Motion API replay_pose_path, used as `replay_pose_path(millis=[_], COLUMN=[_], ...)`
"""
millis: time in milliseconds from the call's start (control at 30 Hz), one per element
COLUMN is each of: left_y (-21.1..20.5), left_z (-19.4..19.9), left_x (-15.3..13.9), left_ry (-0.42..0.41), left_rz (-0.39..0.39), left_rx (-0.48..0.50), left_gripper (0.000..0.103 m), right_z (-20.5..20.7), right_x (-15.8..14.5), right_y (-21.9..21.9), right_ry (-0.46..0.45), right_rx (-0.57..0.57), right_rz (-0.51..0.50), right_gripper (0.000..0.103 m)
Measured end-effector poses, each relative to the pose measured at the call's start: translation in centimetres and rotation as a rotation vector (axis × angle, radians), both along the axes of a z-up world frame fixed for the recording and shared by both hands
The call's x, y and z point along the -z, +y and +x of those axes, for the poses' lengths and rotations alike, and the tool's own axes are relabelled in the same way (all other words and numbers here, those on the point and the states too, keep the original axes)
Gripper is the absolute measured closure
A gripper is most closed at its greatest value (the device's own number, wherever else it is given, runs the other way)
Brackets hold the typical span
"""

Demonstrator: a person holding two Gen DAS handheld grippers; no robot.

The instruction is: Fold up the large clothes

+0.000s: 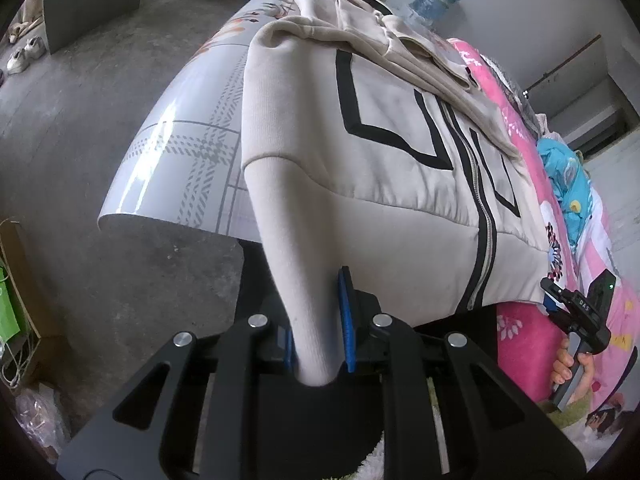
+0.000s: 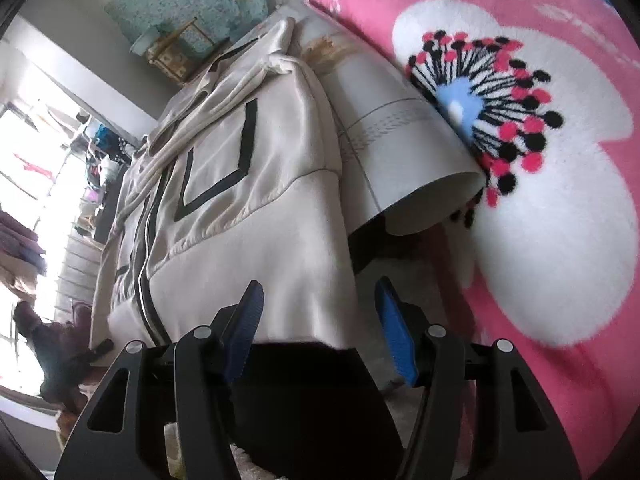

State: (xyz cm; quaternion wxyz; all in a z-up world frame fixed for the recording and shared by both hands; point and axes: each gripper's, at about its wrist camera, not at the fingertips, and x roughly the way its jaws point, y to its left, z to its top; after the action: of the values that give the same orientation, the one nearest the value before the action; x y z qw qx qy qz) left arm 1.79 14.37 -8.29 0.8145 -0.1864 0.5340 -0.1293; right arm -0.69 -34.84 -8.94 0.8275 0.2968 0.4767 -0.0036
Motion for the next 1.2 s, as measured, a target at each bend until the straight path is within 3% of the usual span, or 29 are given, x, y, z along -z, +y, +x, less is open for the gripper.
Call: replay_pose_path(millis=[133,367,667,733,1000,1200], left_y=[0.1,-0.2,-1.3,-1.2,1.0,2.8], left_z=[-0.4,-1.0,-2.0,-2.0,-0.2,2.4], left_x=[0.2,0.1,-2.2,-2.8,-4.9,-6.4], left_ry=[-0.006,-0.011,-0.099,-0.106,-0.128,-0.173], left_rz=[-0.026,-0.027,0.036,0.007,-0.269,-0.357], left_rx=[-0.016,-0.019,0.016,0.018,-0.011,-0.059], left_gripper=[0.087,0.087,0.097,0.098,0.099,0.099], right_z=[0.4,-0.7,-1.8,-1.9,-1.2,1.6], right_x=[0.3,-0.3,-3.0,-4.3,-7.0,-8.9], right_y=[0.9,1.0,1.4,1.6,0.2,-0.7], right_ry=[0.013,0.003,-0.035,-0.074,-0.158,-0.238], right_rx=[-0.045,-0.066,-0.079,-0.084,-0.074,-0.059], right_rz=[0.017,0.017,-0.049,-0.052,0.008,0.024], right_gripper=[0.057,0.092,0.097,0.097,0.098,0.098])
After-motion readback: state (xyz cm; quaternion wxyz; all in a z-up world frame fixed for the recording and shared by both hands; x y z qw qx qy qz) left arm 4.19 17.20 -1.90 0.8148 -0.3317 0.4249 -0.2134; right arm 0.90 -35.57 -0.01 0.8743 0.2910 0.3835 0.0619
